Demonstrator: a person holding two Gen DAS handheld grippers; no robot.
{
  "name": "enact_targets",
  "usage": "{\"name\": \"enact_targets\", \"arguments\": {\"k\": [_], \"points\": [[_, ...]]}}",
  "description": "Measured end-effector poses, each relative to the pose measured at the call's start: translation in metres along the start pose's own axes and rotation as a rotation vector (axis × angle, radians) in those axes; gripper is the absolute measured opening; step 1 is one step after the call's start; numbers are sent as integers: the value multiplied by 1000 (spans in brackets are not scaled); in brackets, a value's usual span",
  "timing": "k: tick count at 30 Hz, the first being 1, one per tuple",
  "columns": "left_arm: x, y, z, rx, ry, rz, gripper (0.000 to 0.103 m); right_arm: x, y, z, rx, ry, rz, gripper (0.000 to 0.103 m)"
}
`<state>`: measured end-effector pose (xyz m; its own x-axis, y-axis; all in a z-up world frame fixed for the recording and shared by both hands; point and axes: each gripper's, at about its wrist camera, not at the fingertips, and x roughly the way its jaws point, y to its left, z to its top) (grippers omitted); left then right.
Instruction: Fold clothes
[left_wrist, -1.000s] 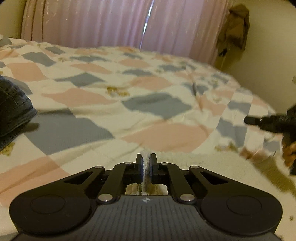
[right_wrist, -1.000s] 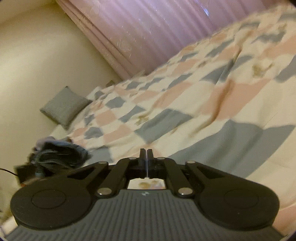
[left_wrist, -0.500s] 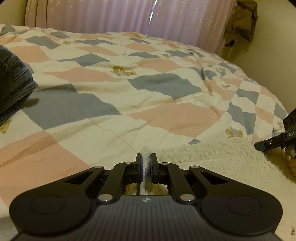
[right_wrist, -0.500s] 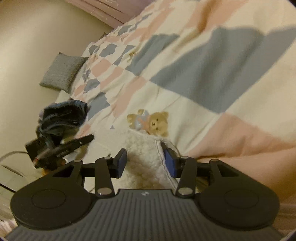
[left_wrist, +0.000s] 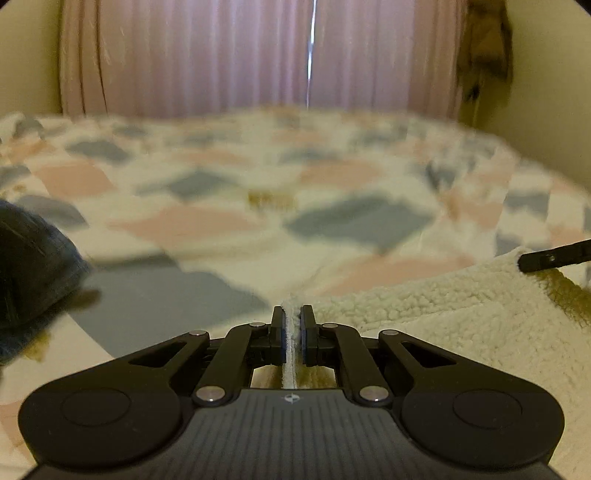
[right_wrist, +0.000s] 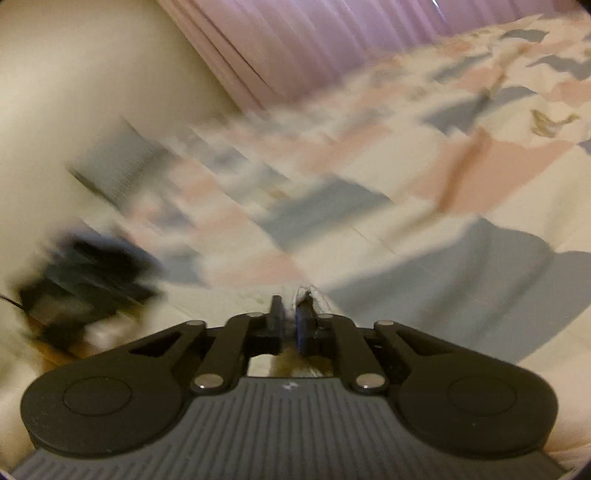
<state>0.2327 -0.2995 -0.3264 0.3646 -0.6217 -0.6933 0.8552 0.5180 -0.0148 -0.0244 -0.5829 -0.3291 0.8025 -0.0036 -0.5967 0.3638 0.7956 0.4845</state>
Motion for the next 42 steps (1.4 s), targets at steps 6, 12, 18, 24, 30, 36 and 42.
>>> {"name": "enact_targets", "arguments": {"k": [6, 12, 18, 24, 30, 36, 42], "points": [[-22, 9, -19, 49, -13, 118, 33, -32, 8, -6, 78, -50, -111, 82], [-81, 21, -46, 112, 9, 293, 26, -140, 23, -51, 56, -184, -181, 91], [-149, -38, -89, 43, -16, 70, 23, -197, 41, -138, 55, -154, -175, 21], [-168, -68, -145, -29, 106, 72, 14, -216, 52, -209, 110, -99, -365, 0], [-245, -78, -180, -99, 64, 104, 14, -266, 106, -242, 46, -146, -447, 24], [-269, -99, -231, -97, 136, 162, 20, -247, 145, -296, -60, -35, -513, 21], [-312, -126, -248, -80, 179, 240, 21, -280, 158, -316, 81, -76, -604, 23]]}}
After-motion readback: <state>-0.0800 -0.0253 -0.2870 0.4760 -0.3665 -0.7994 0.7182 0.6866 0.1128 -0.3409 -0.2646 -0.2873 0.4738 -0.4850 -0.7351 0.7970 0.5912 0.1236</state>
